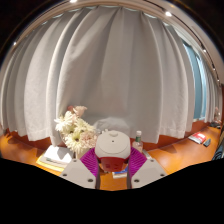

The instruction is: Unplug charger

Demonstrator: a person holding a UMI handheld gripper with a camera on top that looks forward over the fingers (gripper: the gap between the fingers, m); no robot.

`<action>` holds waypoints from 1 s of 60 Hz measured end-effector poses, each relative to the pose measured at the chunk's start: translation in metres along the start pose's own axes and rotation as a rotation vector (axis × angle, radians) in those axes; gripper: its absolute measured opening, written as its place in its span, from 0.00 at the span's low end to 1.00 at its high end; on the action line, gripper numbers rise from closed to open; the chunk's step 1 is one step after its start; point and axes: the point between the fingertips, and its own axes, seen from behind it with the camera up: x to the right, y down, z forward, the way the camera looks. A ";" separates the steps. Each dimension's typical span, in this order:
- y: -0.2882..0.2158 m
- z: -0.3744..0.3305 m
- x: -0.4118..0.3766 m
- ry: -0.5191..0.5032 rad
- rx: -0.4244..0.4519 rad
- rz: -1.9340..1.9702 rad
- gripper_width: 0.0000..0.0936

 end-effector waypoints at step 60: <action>0.247 0.011 0.054 -0.063 -0.461 0.037 0.73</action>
